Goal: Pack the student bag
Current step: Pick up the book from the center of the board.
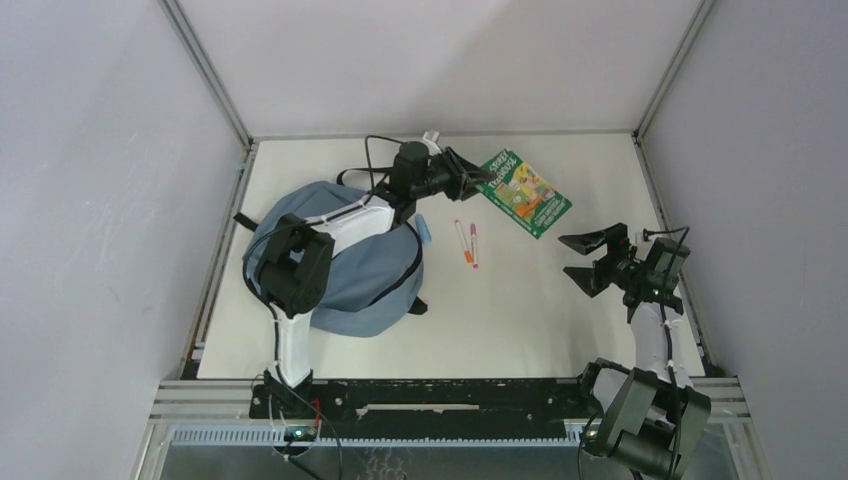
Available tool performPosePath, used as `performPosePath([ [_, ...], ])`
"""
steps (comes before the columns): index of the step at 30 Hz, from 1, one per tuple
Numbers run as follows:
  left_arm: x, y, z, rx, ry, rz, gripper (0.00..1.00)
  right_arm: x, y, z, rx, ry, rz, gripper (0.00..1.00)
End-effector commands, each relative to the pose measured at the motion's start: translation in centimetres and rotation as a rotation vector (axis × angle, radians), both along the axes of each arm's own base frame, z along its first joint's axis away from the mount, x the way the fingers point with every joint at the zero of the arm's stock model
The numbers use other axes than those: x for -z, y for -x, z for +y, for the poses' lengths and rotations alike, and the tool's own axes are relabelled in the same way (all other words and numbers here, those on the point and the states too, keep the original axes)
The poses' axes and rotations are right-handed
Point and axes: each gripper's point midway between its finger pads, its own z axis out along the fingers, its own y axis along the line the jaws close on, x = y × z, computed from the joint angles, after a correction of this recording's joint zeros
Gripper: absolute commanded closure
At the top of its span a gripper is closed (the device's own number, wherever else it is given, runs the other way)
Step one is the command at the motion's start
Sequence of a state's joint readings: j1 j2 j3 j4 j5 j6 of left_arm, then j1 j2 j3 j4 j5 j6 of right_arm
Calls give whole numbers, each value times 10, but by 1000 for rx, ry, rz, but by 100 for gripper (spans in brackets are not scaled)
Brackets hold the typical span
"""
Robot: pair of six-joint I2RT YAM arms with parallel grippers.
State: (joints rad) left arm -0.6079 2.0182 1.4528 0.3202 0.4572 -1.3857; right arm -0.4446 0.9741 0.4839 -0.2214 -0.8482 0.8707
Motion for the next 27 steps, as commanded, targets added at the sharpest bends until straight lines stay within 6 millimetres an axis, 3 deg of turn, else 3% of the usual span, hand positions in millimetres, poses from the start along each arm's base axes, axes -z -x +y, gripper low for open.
performPosePath([
  [1, -101, 20, 0, 65, 202, -180, 100, -40, -12, 9, -36, -119, -147, 0],
  [14, -105, 24, -1, 85, 257, -167, 100, -76, -17, 18, -39, -230, -251, 0],
  [23, -102, 29, 1, 92, 282, -153, 100, -103, -24, 36, -99, -281, -341, 0],
  [27, -103, 33, 3, 97, 294, -151, 100, -107, -26, 38, -93, -282, -357, 0],
])
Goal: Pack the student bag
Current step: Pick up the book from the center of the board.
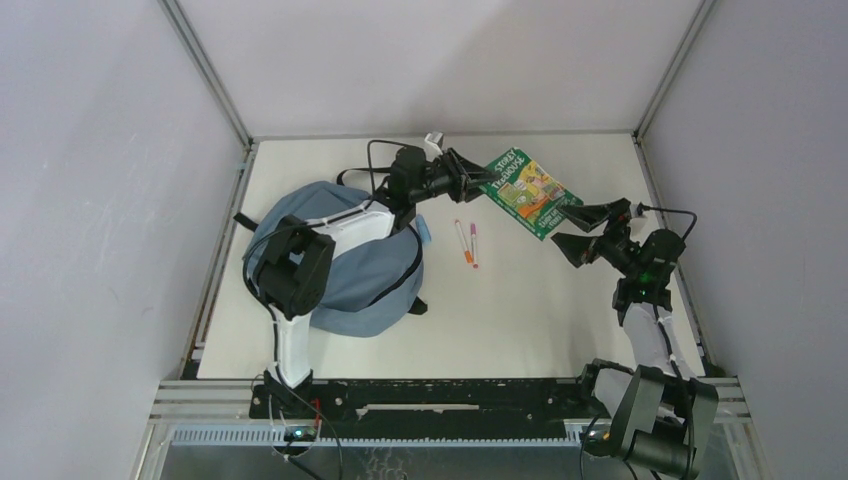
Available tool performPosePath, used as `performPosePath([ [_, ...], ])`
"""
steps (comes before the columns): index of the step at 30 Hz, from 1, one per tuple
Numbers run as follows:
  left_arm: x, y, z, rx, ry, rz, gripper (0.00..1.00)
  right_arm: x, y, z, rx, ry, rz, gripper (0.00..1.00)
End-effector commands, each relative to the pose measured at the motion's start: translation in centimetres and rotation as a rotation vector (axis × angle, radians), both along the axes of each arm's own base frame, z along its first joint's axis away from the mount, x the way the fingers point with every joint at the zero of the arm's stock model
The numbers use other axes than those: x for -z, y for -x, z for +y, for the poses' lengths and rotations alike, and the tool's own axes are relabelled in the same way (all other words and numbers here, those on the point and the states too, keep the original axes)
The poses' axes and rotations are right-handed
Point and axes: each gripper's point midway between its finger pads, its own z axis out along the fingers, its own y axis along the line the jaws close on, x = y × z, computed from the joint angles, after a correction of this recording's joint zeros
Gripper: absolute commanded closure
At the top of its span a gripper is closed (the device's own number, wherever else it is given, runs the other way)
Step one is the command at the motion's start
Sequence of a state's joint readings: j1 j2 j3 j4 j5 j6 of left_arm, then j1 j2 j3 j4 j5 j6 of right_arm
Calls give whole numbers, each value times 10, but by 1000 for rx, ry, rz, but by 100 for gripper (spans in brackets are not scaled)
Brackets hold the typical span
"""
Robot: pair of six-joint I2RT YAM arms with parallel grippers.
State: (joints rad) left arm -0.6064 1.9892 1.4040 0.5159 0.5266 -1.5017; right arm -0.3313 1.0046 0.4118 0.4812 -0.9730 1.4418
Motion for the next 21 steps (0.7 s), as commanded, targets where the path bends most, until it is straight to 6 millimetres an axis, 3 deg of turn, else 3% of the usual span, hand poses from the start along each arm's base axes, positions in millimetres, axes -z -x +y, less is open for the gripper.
performPosePath([
  [1, -62, 20, 6, 35, 135, -114, 100, -19, -1, 3, 3, 0, -88, 0],
  [8, -69, 24, 9, 42, 157, -118, 100, -17, -1, 2, 18, 9, -79, 0],
  [16, -75, 35, 16, 44, 177, -128, 100, -22, -16, 1, 34, -28, -108, 1],
  [21, -66, 41, 19, 44, 174, -113, 100, -22, -28, -1, 56, -44, -116, 13],
])
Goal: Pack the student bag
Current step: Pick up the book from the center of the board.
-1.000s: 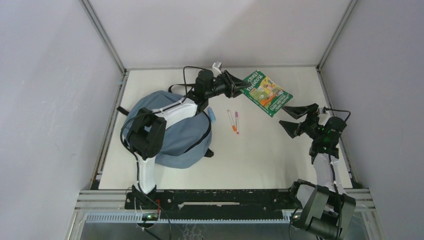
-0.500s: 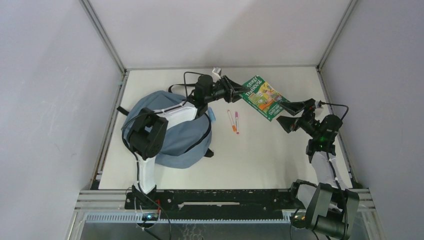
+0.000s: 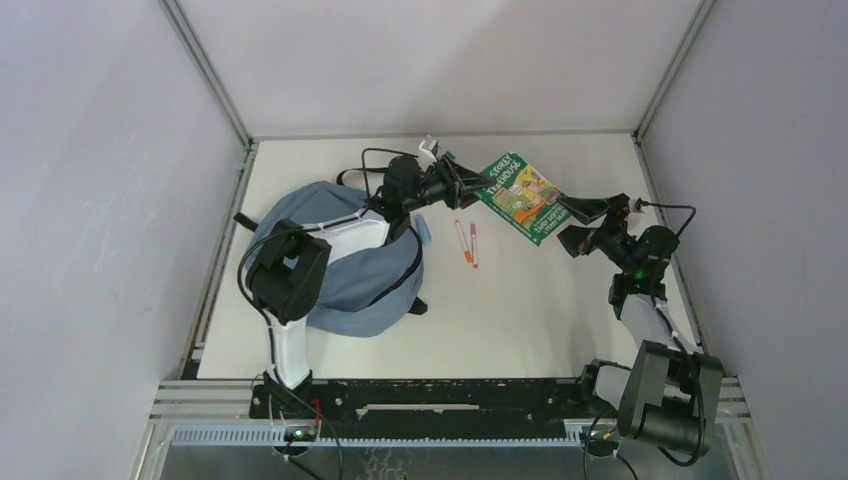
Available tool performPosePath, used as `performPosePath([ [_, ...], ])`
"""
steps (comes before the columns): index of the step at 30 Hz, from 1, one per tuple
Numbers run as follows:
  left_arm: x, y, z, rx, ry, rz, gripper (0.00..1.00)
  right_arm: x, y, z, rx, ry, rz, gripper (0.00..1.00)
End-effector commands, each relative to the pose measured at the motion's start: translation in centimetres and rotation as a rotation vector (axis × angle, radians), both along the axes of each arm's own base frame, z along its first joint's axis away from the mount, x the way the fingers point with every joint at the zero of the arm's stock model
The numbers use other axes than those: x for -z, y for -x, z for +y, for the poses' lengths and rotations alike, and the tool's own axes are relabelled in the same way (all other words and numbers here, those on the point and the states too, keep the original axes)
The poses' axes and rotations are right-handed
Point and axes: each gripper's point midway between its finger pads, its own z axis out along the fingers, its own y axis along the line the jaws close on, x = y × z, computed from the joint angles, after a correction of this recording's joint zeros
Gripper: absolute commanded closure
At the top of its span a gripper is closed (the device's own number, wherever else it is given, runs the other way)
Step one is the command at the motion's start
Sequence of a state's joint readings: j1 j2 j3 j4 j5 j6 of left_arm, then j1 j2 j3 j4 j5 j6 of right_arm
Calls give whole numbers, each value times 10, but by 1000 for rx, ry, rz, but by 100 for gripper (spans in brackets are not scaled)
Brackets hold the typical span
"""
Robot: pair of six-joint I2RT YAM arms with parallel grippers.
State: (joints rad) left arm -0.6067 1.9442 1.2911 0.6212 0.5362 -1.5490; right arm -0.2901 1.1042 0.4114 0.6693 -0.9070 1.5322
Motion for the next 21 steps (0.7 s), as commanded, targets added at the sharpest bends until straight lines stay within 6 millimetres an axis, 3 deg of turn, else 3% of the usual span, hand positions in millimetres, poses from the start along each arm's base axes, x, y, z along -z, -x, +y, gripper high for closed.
performPosePath([
  [1, -66, 26, 10, 32, 131, -123, 100, -17, -11, -1, 29, -8, -87, 17],
  [6, -61, 29, 11, 29, 123, -118, 100, -19, -17, 7, 13, -28, -109, 42],
  [9, -60, 29, 11, 24, 121, -118, 100, -20, -17, 14, -11, -25, -120, 69],
  [11, -59, 29, 11, 24, 117, -122, 100, -18, -16, 16, -17, -16, -117, 94],
  [12, -58, 29, 11, 25, 113, -125, 95, -16, -16, 17, -20, -10, -108, 100],
  [15, -54, 31, 15, 20, 67, -158, 56, -15, -10, 12, -22, 32, -121, 100],
  [16, -49, 31, 18, 14, 26, -173, 49, -13, -8, 8, -18, 52, -119, 100],
  [18, -35, 29, 34, -24, -108, -215, 46, -8, -1, -1, 4, 108, -112, 100],
  [21, -3, 29, 73, -113, -433, -291, 45, 4, 12, -19, 51, 221, -80, 100],
])
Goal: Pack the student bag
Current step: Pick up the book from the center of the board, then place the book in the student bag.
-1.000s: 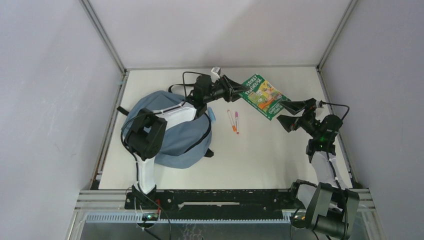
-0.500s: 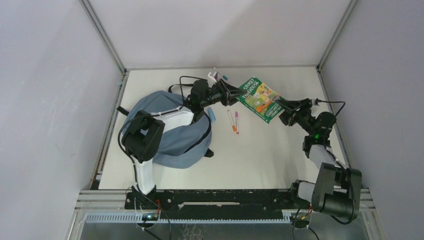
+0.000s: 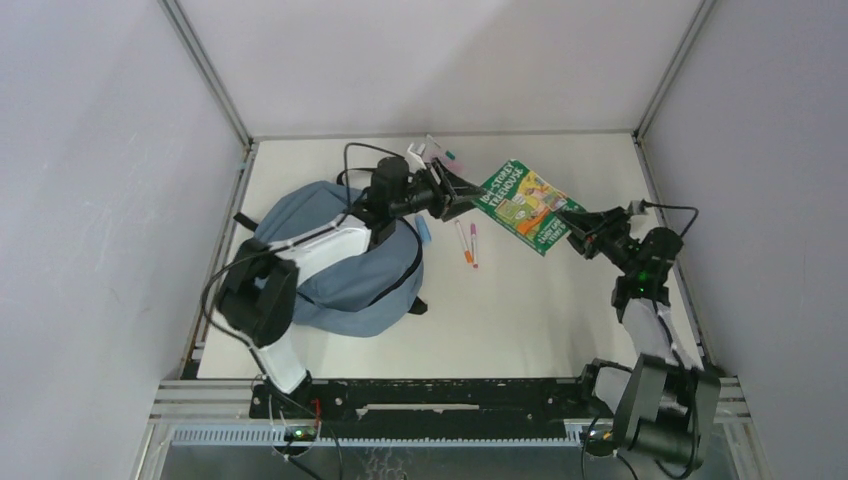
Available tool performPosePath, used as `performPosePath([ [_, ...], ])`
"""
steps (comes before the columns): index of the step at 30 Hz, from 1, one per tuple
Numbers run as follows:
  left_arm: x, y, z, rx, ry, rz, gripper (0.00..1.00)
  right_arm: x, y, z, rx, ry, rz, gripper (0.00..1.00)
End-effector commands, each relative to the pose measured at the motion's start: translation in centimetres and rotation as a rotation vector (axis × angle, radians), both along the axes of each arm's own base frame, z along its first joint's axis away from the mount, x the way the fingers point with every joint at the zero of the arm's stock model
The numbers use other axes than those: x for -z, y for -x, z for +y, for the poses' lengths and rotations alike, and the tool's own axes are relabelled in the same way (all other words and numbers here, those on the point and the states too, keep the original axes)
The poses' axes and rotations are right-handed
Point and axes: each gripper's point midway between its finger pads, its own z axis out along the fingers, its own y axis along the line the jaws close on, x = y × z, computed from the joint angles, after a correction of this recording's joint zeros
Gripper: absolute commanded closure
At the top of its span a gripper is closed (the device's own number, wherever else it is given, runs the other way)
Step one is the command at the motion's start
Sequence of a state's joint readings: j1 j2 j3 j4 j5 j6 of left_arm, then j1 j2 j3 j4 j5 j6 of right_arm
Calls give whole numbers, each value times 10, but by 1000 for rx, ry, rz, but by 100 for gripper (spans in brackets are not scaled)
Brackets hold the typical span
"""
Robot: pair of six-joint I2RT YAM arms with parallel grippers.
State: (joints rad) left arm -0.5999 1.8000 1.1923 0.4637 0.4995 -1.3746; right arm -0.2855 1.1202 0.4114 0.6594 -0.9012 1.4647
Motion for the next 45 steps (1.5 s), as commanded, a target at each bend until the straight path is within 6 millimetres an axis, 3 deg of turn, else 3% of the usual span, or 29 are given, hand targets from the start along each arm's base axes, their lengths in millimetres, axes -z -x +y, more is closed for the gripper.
performPosePath([
  [1, -9, 15, 66, -100, -409, -264, 43, -1, 18, -24, 63, 216, -56, 100],
  [7, 49, 56, 149, -45, -936, -330, 19, 16, 36, -28, 20, 320, -5, 100],
  [11, 83, 86, 179, 47, -1114, -284, 19, 19, 31, -27, 19, 318, 0, 100],
  [17, 93, 113, 178, 143, -1156, -299, 21, 16, 23, -26, 16, 315, 0, 100],
  [21, 104, 122, 186, 228, -1287, -285, 18, 19, 22, -21, 7, 323, 7, 100],
  [29, 122, 117, 192, 213, -1392, -283, 37, 21, 19, -11, -16, 323, 12, 100],
  [37, 118, 108, 197, 168, -1431, -286, 70, 22, 21, -8, -23, 327, 14, 100],
  [42, 100, 103, 206, 93, -1451, -300, 98, 19, 22, -3, -38, 331, -5, 100],
  [45, 78, 98, 216, 29, -1450, -317, 100, 13, 23, 8, -77, 325, -37, 100],
])
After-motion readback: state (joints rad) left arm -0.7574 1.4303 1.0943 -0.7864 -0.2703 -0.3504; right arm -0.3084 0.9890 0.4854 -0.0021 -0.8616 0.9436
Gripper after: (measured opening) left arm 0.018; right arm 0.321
